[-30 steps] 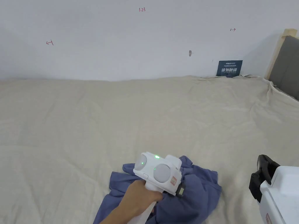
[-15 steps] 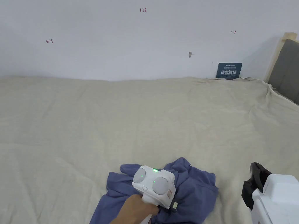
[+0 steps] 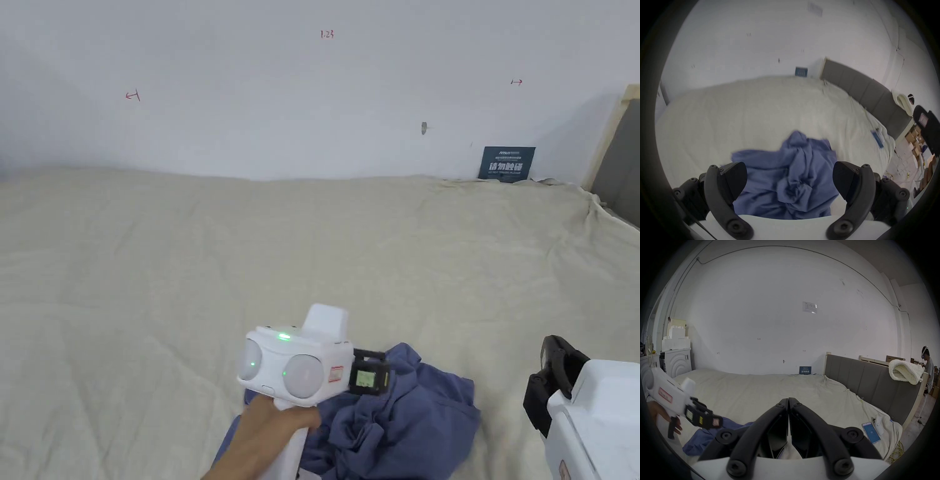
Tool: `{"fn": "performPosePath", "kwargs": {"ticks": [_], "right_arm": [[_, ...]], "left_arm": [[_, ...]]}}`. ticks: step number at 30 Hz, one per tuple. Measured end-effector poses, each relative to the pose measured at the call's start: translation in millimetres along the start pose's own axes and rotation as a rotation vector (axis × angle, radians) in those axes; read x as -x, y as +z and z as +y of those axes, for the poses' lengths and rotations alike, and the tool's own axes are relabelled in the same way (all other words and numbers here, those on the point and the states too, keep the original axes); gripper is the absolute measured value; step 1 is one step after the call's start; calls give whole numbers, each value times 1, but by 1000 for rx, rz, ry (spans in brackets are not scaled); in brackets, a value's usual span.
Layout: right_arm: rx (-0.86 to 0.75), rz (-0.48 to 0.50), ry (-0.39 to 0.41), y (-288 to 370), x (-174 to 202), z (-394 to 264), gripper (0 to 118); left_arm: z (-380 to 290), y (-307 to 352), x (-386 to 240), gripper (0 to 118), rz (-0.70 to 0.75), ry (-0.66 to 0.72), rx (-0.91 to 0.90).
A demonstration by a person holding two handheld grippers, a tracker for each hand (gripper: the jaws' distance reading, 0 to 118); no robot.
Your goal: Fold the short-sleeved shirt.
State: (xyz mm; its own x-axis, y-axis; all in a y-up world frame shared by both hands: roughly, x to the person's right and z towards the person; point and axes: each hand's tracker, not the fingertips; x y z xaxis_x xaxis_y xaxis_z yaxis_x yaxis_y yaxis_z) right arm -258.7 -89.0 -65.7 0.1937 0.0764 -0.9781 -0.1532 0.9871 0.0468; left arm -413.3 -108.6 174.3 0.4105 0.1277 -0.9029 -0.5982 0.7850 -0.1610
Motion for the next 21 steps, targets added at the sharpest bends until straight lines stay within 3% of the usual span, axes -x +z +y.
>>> {"fn": "performPosePath", "kwargs": {"ticks": [13, 16, 21], "right_arm": [[-61, 47, 3, -4, 13, 16, 0], [-65, 54, 2, -4, 16, 17, 0], [-66, 64, 2, -4, 21, 15, 0]], "left_arm": [[-29, 102, 59, 106, 330, 6, -467], [-44, 114, 69, 84, 407, -5, -539], [-65, 124, 82, 27, 464, -17, -574]]}}
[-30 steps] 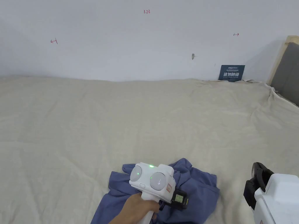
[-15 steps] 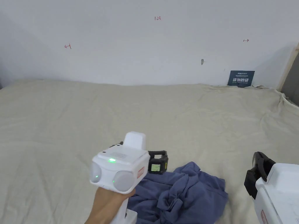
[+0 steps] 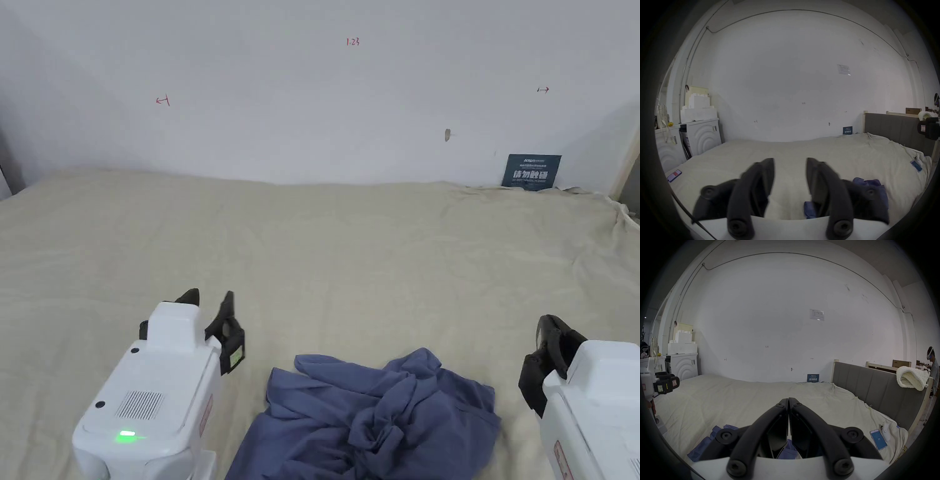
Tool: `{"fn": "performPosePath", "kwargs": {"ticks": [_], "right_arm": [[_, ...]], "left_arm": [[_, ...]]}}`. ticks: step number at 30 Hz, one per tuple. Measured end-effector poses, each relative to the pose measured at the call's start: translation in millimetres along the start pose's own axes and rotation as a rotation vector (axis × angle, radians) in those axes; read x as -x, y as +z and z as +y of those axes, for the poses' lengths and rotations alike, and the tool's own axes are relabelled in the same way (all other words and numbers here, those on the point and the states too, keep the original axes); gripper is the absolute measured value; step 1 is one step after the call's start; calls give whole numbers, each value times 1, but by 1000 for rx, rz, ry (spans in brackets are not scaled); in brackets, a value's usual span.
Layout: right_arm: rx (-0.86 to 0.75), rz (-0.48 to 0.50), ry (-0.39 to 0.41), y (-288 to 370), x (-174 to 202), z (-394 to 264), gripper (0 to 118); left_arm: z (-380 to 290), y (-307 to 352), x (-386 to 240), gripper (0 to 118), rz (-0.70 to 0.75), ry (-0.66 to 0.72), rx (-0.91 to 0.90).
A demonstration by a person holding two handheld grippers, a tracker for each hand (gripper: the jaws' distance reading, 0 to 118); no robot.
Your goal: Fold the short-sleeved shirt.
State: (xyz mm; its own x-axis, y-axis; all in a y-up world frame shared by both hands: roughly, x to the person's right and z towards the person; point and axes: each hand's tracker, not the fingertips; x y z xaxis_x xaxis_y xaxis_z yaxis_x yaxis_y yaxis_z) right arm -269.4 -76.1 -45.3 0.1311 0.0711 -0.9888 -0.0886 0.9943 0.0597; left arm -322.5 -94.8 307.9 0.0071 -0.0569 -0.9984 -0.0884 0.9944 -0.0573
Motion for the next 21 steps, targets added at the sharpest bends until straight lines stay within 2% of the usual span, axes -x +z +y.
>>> {"fn": "performPosePath", "kwargs": {"ticks": [2, 4, 21], "right_arm": [[-1, 1, -1, 1, 1, -1, 0], [-3, 1, -1, 1, 2, -2, 0], [-9, -8, 3, 4, 3, -8, 0]], "left_arm": [[-5, 2, 5, 9, 17, 4, -15], [-8, 4, 9, 0, 28, 15, -19], [-23, -3, 2, 0, 22, 3, 75]]}}
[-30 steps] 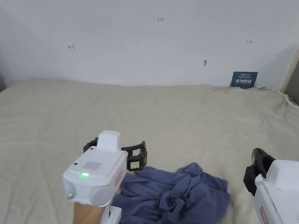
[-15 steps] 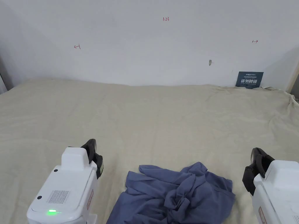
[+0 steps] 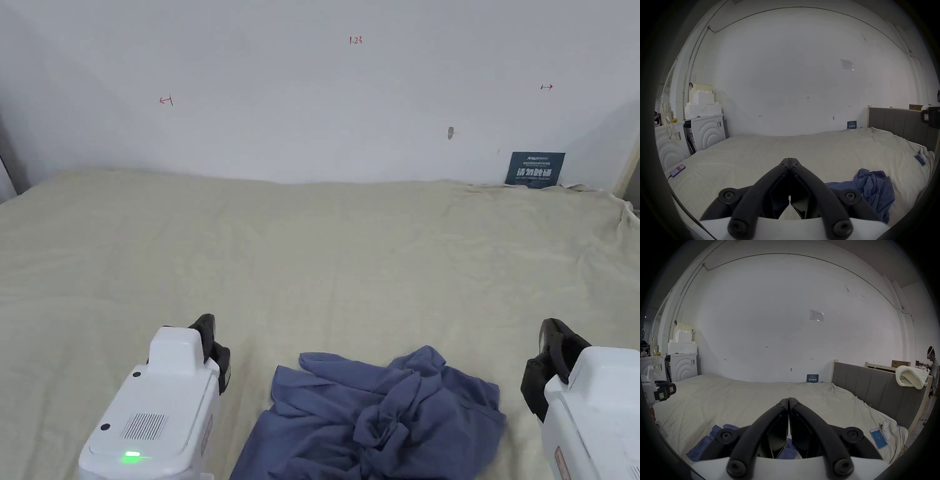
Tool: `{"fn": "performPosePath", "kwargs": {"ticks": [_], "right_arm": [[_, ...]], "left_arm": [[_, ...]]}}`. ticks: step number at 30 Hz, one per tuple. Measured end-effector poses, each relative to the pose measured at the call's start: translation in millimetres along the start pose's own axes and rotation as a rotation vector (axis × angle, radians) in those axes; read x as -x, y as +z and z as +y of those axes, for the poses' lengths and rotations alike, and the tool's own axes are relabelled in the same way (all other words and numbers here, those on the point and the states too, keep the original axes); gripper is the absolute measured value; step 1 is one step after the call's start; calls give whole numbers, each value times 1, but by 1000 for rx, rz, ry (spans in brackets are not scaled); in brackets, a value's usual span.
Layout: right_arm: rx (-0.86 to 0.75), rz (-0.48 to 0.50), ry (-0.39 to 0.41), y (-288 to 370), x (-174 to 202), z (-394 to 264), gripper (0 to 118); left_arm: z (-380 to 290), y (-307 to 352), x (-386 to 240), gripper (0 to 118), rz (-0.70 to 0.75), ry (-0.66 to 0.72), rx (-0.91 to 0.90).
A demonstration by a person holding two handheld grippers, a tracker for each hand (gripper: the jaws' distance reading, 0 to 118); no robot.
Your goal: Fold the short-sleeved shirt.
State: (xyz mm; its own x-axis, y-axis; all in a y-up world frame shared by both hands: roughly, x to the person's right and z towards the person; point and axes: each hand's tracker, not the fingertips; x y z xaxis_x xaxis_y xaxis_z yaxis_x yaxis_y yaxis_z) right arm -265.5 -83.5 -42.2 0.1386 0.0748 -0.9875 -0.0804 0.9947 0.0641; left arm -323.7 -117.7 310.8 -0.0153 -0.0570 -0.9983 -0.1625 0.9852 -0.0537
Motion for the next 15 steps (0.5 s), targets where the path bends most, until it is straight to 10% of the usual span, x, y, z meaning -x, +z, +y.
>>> {"fn": "performPosePath", "kwargs": {"ticks": [15], "right_arm": [[43, 12, -11, -12, 3, -11, 0]], "left_arm": [[-33, -67, -2, 0, -184, 72, 743]]}}
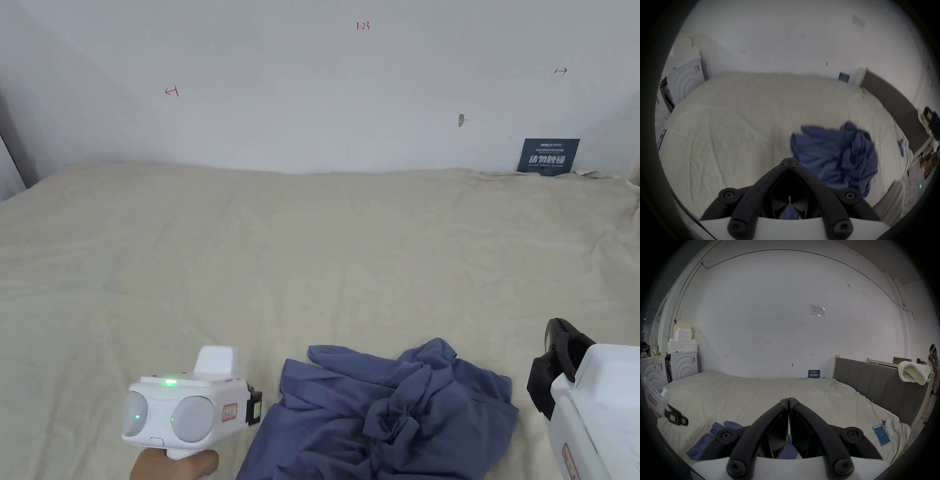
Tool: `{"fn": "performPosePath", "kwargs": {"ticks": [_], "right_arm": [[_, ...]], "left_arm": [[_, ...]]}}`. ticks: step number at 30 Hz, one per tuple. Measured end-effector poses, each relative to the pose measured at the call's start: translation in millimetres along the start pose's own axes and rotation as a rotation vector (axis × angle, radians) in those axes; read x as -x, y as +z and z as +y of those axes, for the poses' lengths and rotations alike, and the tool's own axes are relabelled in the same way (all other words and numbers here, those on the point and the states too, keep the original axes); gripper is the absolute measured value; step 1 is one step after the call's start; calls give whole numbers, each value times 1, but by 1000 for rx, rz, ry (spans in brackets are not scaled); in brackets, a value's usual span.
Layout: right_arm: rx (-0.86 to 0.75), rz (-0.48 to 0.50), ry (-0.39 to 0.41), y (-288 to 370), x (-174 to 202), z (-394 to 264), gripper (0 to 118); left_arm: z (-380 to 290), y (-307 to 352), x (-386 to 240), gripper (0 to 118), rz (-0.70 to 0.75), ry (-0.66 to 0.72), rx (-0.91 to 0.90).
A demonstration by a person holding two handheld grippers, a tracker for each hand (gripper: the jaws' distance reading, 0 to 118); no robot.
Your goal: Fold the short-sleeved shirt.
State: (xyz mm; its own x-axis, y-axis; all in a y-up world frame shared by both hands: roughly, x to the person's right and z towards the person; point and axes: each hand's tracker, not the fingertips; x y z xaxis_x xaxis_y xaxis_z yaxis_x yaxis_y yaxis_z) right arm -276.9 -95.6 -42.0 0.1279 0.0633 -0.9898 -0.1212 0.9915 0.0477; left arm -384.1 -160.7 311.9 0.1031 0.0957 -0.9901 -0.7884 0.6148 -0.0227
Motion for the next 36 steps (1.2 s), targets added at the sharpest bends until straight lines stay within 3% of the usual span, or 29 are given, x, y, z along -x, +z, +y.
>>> {"fn": "performPosePath", "kwargs": {"ticks": [5, 6, 7, 10, 11, 12, 20, 24, 28, 29, 36], "right_arm": [[30, 6, 2, -4, -1, -8, 0], [37, 7, 2, -5, -1, -9, 0], [44, 8, 4, -6, -1, -10, 0], [57, 9, 4, -7, -2, -14, 0], [60, 9, 3, -7, -2, -15, 0], [64, 10, 2, -7, -3, -16, 0], [85, 14, -7, -9, -2, -22, 0], [92, 18, -5, -10, -3, -24, 0], [97, 16, -5, -11, -4, -25, 0], [98, 16, -5, -11, -4, -25, 0], [112, 19, -1, -20, -6, -23, 0]], "left_arm": [[-29, -28, -1, 0, -27, 17, 118], [-35, -31, -2, 5, -28, 15, 127], [-39, -33, -3, 15, -22, 18, 127], [-50, -38, -5, 76, -23, 10, 161], [-53, -39, -6, 89, -20, 3, 168], [-55, -39, -7, 91, -14, -2, 171], [-71, -53, -9, 90, 42, -32, 246], [-77, -58, -10, 69, 59, -32, 279], [-73, -46, -14, 11, 27, -52, 257], [-72, -45, -14, 6, 0, -37, 252], [-56, -23, -9, 1, -55, 10, 143]]}}
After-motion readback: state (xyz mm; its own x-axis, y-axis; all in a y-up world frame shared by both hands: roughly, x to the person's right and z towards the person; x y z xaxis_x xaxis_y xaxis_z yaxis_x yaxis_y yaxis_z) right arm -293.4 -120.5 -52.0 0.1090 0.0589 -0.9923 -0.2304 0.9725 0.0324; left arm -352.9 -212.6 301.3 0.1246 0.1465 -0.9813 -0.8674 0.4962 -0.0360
